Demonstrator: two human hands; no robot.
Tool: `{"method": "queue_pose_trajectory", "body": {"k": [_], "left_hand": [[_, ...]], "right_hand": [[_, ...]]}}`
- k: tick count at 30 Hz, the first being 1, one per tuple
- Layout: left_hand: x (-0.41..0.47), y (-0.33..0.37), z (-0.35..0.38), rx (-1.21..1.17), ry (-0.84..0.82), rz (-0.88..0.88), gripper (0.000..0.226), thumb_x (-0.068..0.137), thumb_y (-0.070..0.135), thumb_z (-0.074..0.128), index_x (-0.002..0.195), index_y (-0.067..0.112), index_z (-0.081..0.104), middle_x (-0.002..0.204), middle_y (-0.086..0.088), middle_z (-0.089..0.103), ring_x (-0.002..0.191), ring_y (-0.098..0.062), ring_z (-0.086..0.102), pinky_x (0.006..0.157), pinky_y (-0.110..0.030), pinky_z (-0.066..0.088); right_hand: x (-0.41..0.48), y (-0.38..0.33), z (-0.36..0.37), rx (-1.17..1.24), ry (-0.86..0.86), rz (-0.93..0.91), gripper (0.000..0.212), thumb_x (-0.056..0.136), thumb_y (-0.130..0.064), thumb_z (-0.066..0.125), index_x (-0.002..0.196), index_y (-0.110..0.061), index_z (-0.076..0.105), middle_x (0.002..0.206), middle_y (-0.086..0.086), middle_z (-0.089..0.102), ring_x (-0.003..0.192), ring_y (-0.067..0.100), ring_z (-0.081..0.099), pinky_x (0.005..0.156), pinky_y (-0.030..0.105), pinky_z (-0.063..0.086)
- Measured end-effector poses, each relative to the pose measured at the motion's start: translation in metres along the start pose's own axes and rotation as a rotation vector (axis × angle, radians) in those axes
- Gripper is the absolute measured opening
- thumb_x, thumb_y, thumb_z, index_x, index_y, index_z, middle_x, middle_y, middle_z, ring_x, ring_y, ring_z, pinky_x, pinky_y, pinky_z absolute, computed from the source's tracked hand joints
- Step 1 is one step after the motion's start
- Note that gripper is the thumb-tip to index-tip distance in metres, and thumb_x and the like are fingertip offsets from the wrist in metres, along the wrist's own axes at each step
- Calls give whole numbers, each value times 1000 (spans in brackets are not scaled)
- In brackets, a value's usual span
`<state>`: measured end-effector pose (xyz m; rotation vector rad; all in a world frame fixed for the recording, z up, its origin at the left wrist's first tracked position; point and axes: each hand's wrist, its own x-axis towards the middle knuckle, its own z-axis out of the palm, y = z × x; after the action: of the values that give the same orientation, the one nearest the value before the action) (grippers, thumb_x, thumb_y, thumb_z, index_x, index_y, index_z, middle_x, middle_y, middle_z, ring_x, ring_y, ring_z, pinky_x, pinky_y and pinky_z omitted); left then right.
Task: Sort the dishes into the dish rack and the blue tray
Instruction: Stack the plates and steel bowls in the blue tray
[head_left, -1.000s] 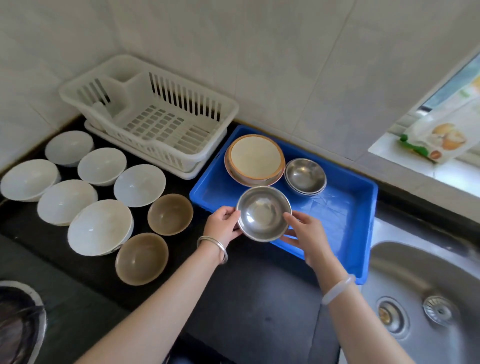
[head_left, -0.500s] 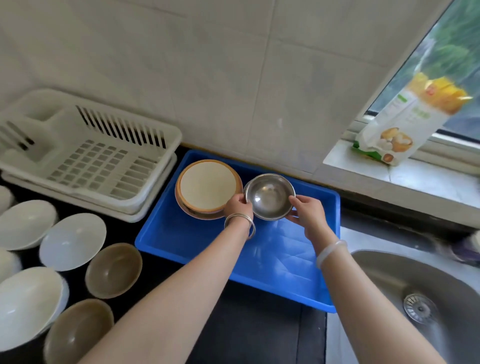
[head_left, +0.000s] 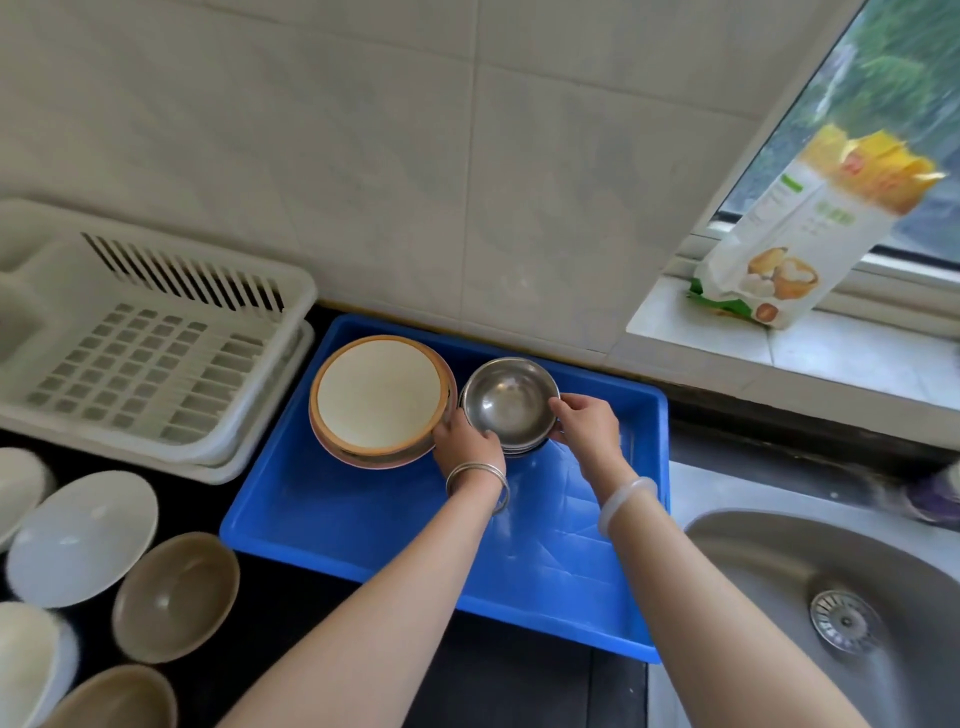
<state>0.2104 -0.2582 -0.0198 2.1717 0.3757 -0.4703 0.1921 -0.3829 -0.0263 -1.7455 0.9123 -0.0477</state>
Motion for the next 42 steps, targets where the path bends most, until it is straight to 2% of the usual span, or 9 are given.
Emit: {"method": "queue_pose_trajectory", "body": {"k": [3,9,13,17,23,29,35,39,42], "left_hand": [[-4,-1,4,-106,6,-19,45,87,6,51,132,9,44,146,-10,30,124,-30,47,106,-37,39],[-9,-7,5,-210,28,-15,49,91,11,50,138,11,39,149,-9,32,136,-25,35,110,-35,33],[-12,-14,4,-271,-16,-56,46,93,16,46,138,12,40,143,-9,45,131,-27,43,107,-39,37],[-15,-23,-6,-363,-82,-43,40,93,15,46,133,13,47,133,-7,56,121,-25,52,93,-28,39],[-37,-52,-50,-399,-156,8,40,93,18,47,133,12,47,134,-5,55,122,-19,52,94,-23,38],[-80,-105,-112,-396,-3,22,27,91,17,53,116,11,61,115,-11,65,105,-24,62,97,-36,47],[-125,-189,-172,-353,224,-50,23,88,9,54,108,14,65,106,0,66,89,-12,59,84,-24,42],[-140,-239,-200,-308,408,-135,25,85,5,58,107,13,64,105,-3,64,92,-20,59,81,-28,44],[-147,-270,-213,-240,545,-211,30,79,1,64,106,14,65,109,-11,59,96,-27,57,91,-39,45]], "right_hand": [[-1,3,4,-57,18,-33,20,91,-18,53,81,-16,71,71,1,67,78,24,66,76,38,57],[-8,9,7,-204,14,-151,24,94,-22,47,101,-15,69,92,16,69,78,26,60,62,34,48],[-14,13,2,-134,-44,-128,30,96,-25,45,118,-19,64,100,6,68,100,26,60,83,41,50],[-23,17,-5,-170,-62,-91,38,98,-30,44,130,-15,56,124,7,63,115,26,56,98,45,47],[-70,21,-7,-99,-52,-97,34,98,-28,44,127,-15,56,120,5,64,105,21,61,91,39,50],[-143,20,34,-47,-240,-131,19,98,-25,43,110,-26,57,89,-6,65,76,9,63,68,28,48],[-205,36,112,-177,-527,-127,20,95,-26,45,95,-28,64,83,-7,69,67,8,62,65,20,48],[-226,44,166,-333,-666,-119,28,97,-28,42,117,-22,61,90,-8,65,74,6,62,67,20,48],[-231,40,201,-408,-687,-107,37,96,-32,47,132,-23,51,103,-7,62,81,5,61,68,21,48]]}}
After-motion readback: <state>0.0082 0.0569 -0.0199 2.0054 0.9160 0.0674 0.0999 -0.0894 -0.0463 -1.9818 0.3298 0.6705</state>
